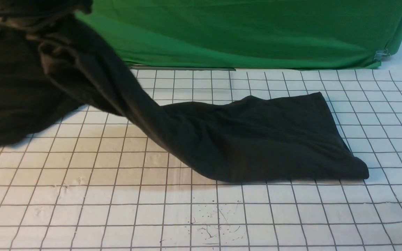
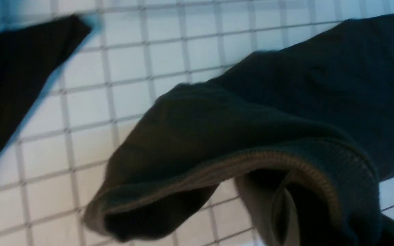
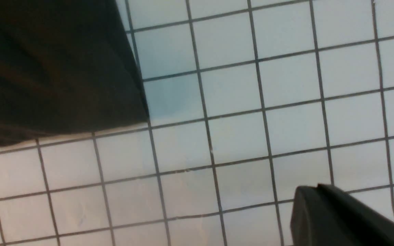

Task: Fold a long-sleeved shirt over a white checkered tablecloth.
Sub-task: 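Fold the garment over onto itself on the table with the left gripper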

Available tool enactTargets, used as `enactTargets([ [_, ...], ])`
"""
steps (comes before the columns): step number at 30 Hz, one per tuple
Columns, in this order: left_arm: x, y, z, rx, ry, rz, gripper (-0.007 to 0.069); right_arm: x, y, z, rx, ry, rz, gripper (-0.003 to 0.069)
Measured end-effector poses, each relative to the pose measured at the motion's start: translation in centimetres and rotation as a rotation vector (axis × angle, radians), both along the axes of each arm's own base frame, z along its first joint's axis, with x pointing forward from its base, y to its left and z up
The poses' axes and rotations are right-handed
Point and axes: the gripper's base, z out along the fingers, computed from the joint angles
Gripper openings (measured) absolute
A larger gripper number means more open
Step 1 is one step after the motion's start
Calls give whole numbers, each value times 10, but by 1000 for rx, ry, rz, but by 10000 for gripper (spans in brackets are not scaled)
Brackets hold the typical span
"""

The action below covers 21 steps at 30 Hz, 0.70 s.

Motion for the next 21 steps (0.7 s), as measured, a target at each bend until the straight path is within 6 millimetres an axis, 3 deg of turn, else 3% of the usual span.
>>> enactTargets([
  [4, 24, -53, -3, -17, -36, -123, 34, 0, 0, 0, 0, 0, 0, -5],
  [5, 35, -81, -9, -33, -46, -183, 34, 0, 0, 0, 0, 0, 0, -5],
  [6, 39, -98, -13, -45, -49, -218, 34, 0, 0, 0, 0, 0, 0, -5],
  [9, 54, -146, -35, -99, -40, -310, 34, 0, 0, 0, 0, 0, 0, -3],
  [13, 56, -208, -72, -172, 8, -450, 34, 0, 0, 0, 0, -4, -1, -1],
  [14, 57, -209, -75, -174, 11, -452, 34, 0, 0, 0, 0, -4, -1, -1],
  [16, 52, -242, -104, -197, 58, -530, 34, 2, 0, 1, -4, -19, -2, 1],
  [18, 48, -259, -122, -202, 87, -572, 34, 2, -1, 1, -4, -29, -4, 4],
  [21, 44, -273, -141, -193, 114, -607, 34, 3, 0, 1, 0, -41, -7, 11],
])
